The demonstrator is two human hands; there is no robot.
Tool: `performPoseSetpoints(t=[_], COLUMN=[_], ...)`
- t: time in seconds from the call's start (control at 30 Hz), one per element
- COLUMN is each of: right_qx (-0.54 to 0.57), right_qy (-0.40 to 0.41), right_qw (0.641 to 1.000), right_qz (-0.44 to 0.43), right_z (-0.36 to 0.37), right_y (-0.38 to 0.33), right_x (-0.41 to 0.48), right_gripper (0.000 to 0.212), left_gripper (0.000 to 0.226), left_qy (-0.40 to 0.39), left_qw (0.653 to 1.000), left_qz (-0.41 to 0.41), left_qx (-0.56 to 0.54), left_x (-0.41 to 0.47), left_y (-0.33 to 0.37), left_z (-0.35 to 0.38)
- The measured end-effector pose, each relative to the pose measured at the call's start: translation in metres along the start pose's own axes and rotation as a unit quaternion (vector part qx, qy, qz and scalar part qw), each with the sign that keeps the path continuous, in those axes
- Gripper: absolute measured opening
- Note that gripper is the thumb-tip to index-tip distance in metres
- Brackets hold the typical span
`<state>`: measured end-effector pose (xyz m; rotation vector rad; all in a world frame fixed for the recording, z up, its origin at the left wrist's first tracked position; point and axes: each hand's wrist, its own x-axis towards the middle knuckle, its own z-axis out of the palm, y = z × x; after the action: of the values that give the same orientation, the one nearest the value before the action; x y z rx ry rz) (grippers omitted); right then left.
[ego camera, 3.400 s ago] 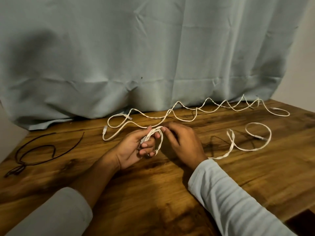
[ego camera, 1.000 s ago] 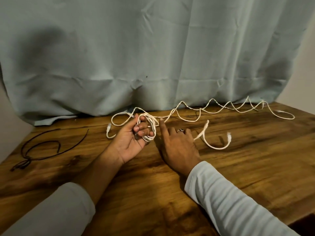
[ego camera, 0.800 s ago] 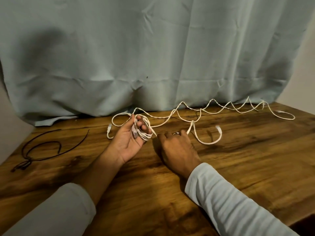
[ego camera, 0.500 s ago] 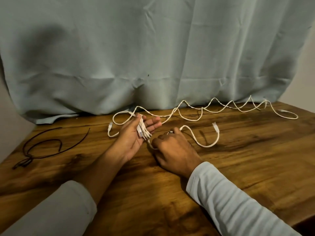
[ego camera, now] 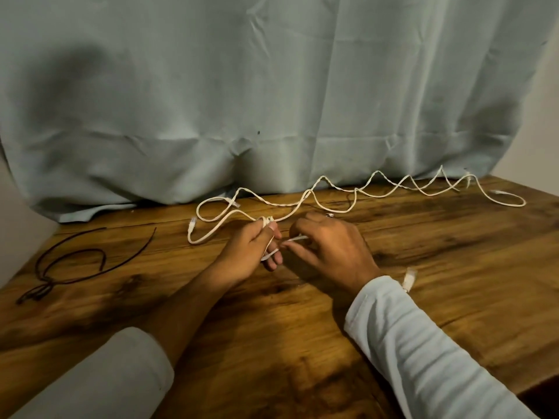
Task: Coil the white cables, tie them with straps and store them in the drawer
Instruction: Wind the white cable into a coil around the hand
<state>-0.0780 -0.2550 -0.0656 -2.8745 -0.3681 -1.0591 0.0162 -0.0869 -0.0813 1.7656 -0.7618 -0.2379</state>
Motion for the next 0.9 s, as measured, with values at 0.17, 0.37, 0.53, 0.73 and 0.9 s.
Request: performPoseSetpoints(t=[0.17, 0.37, 0.53, 0.73, 0.9], right_qx=[0.003, 0.025, 0.017, 0.019, 0.069], right_qy=[0.054, 0.087, 0.116, 0.12, 0.119], right_qw=[0.999, 0.996, 0.993, 0.992, 0.988], right_qz=[0.007, 0.023, -0.003, -0.019, 0.071], right_z=[-0.002, 0.001, -0.002, -0.001, 0.002], right_y=[0.004, 0.011, 0.005, -0.009, 0.004], right_x=[-0.002, -0.003, -0.001, 0.001, -0.003], right_gripper=[0.027, 0.031, 0.025, 0.02, 0.021], left_gripper=[0.035, 0.04, 0.04, 0.035, 0.039], left_qy=[-0.066, -0.108, -0.12, -0.097, -0.146], left_qw=[0.997, 0.99, 0.985, 0.985, 0.961], left_qz=[-0.016, -0.036, -0.054, -0.062, -0.081], left_qx=[-0.034, -0.082, -0.111, -0.129, -0.22], left_x=[0.002, 0.004, 0.003, 0.003, -0.001], left_y=[0.0, 0.003, 0.005, 0.004, 0.003], left_z=[-0.001, -0.005, -0.008, -0.004, -0.008])
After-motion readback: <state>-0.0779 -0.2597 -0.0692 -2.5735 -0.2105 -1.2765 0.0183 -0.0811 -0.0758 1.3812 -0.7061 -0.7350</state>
